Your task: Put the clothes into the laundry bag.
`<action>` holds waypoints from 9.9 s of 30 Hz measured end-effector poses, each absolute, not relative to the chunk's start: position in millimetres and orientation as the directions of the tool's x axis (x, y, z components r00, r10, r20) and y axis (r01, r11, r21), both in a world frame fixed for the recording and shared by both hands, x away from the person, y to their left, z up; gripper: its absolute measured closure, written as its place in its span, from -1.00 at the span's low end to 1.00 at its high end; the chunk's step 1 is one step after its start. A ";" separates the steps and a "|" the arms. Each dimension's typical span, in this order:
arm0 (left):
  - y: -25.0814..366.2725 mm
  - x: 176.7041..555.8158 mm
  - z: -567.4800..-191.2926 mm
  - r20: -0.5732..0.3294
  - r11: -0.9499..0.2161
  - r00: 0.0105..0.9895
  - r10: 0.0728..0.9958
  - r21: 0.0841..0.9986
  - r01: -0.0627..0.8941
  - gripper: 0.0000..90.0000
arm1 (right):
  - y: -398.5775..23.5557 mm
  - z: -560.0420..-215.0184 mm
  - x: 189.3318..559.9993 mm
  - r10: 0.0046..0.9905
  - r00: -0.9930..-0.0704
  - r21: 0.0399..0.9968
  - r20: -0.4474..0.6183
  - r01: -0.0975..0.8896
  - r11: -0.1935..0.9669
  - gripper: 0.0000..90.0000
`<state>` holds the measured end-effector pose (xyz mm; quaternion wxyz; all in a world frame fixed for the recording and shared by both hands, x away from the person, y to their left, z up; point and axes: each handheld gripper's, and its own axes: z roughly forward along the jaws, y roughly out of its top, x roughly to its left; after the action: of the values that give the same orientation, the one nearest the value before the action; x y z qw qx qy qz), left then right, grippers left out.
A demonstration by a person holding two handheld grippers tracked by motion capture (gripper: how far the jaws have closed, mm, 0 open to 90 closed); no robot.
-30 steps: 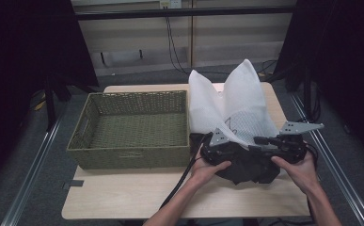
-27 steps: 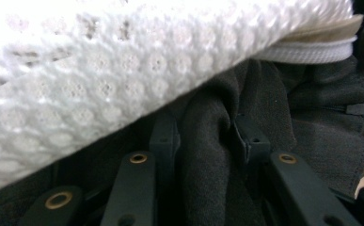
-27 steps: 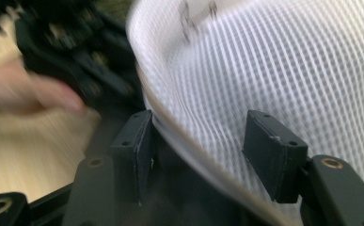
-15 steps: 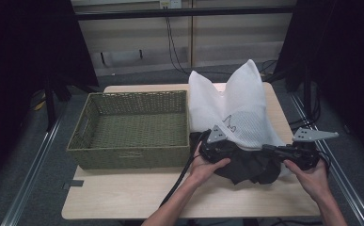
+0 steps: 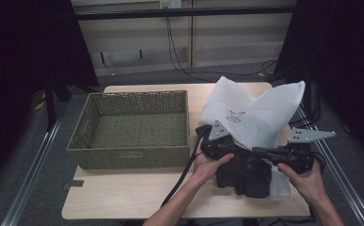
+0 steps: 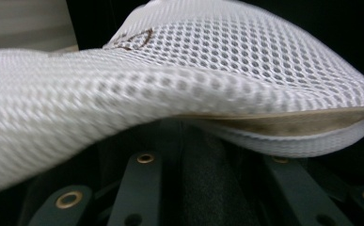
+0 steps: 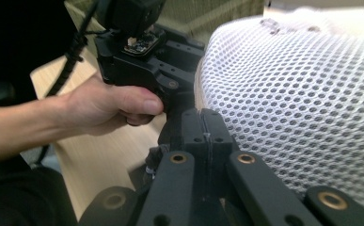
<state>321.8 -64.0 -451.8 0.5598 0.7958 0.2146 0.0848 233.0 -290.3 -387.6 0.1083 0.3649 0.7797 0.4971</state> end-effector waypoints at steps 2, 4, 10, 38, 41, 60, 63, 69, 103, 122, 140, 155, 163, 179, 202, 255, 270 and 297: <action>-66.0 323.2 -461.1 -0.122 -0.293 0.893 0.433 0.918 0.268 0.56 | -291.3 -400.7 236.0 0.675 -0.708 0.839 0.208 0.483 0.249 1.00; -66.1 322.5 -466.2 -0.114 -0.318 0.895 0.431 0.909 0.269 0.54 | -293.7 -411.4 237.2 0.677 -0.701 0.830 0.223 0.501 0.245 1.00; -60.6 314.9 -467.6 -0.096 -0.347 0.911 0.400 0.905 0.247 0.41 | -298.3 -432.6 238.4 0.696 -0.682 0.800 0.223 0.537 0.270 0.99; 52.5 278.3 -488.1 -0.170 -0.386 0.934 0.315 0.876 0.290 0.56 | -336.3 -442.3 231.0 0.820 -0.557 0.791 0.134 0.559 0.250 0.93; 50.8 282.8 -497.0 -0.192 -0.410 0.924 0.330 0.853 0.323 0.58 | -331.5 -431.5 226.7 0.809 -0.575 0.817 0.123 0.522 0.246 0.83; 39.9 293.6 -504.8 -0.182 -0.449 0.921 0.346 0.830 0.332 0.63 | -204.4 -433.5 267.2 0.622 -0.779 0.774 0.078 0.441 0.455 -0.22; 40.5 293.3 -505.0 -0.186 -0.452 0.921 0.342 0.827 0.335 0.57 | -204.4 -457.9 274.6 0.625 -0.776 0.740 0.083 0.468 0.483 -0.17; 38.7 293.2 -505.2 -0.195 -0.454 0.918 0.346 0.821 0.346 0.42 | -197.4 -478.3 270.1 0.643 -0.764 0.683 -0.055 0.441 0.582 0.06; -3.0 297.0 -508.0 -0.192 -0.483 0.864 0.465 0.763 0.429 0.85 | -234.1 -438.1 251.6 0.683 -0.726 0.827 0.084 0.433 0.359 0.89; 9.6 278.5 -501.9 -0.234 -0.380 0.922 0.309 0.858 0.345 1.00 | -248.7 -469.4 266.5 0.715 -0.699 0.748 0.021 0.486 0.453 0.86; 9.5 264.9 -494.2 -0.197 -0.386 0.947 0.254 0.877 0.286 1.00 | -260.6 -480.4 335.6 0.810 -0.586 0.729 -0.010 0.551 0.407 0.86; 13.0 261.3 -497.2 -0.187 -0.409 0.955 0.232 0.871 0.270 1.00 | -262.2 -484.5 376.7 0.871 -0.488 0.748 -0.046 0.562 0.354 0.85; 16.2 265.7 -500.0 -0.190 -0.416 0.949 0.253 0.864 0.284 0.94 | -257.0 -476.6 363.3 0.843 -0.537 0.769 -0.004 0.537 0.346 0.53; 26.5 274.0 -484.4 -0.200 -0.385 0.943 0.265 0.875 0.294 0.43 | -290.3 -459.8 296.6 0.801 -0.598 0.805 0.032 0.491 0.334 0.25; 13.8 288.8 -481.2 -0.206 -0.371 0.908 0.364 0.862 0.344 0.57 | -346.9 -496.6 240.0 0.859 -0.512 0.705 0.026 0.618 0.348 0.26; 77.9 257.5 -478.9 -0.222 -0.275 0.864 0.452 0.887 0.372 0.89 | -255.8 -485.6 341.2 0.785 -0.619 0.710 -0.018 0.545 0.446 0.86; 74.6 253.8 -486.3 -0.215 -0.309 0.877 0.430 0.877 0.367 0.90 | -270.2 -496.1 380.0 0.893 -0.427 0.747 -0.145 0.545 0.382 0.96; 87.2 267.2 -462.1 -0.217 -0.279 0.891 0.398 0.897 0.343 0.16 | -391.9 -451.7 226.3 0.948 -0.317 0.813 0.020 0.557 0.169 -0.11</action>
<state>267.2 87.2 -462.1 0.5538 0.7994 0.2318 0.0248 226.3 -391.9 -451.7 0.2597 0.5235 0.7190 0.3761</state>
